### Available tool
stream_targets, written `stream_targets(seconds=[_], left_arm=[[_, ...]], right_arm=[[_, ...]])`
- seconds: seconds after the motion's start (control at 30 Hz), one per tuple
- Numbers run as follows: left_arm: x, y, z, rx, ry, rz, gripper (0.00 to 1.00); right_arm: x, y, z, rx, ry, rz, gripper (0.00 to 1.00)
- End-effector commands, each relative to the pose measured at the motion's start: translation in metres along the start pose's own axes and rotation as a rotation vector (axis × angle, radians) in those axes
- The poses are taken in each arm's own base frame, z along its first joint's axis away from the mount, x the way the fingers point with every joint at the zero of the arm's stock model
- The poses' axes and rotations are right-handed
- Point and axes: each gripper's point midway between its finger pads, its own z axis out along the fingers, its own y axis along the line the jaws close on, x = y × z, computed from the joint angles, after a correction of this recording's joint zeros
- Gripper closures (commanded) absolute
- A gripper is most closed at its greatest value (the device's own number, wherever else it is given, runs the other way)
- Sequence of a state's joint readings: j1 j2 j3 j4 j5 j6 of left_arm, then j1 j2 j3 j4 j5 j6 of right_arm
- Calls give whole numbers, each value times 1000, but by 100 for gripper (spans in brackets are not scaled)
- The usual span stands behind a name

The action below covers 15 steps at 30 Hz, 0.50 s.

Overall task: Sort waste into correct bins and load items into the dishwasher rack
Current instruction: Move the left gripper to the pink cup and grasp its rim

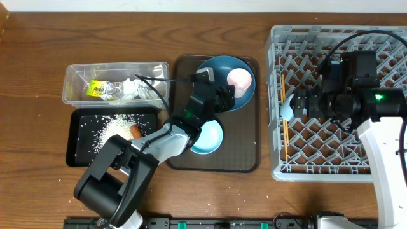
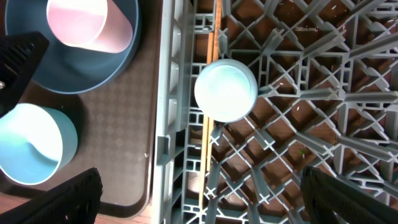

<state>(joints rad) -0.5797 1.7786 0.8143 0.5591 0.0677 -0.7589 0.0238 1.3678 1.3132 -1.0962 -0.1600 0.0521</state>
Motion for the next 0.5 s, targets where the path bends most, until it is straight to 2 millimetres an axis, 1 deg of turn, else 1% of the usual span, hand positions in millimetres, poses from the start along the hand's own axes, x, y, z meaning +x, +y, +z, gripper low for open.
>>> stream_targets(seconds=[0.0,0.17,0.27,0.37,0.47], left_arm=[[-11,4,5,-37,-51,6,38],[-13,0,8,-6,-67,6,39],[-16,-10,10,25,-61,13,39],[-19,-25,11,70,-40,28,38],[-23,-29,13,71,-39,28,38]], right_arm=[[-4,0,-3,-4,-12,12,1],[-4,0,-3,-4,-12,12,1],[-4,0,-3,-4,-12,12,1],[-4,0,-3,-4,-12,12,1],[-4,0,-3,-4,-12,12,1]])
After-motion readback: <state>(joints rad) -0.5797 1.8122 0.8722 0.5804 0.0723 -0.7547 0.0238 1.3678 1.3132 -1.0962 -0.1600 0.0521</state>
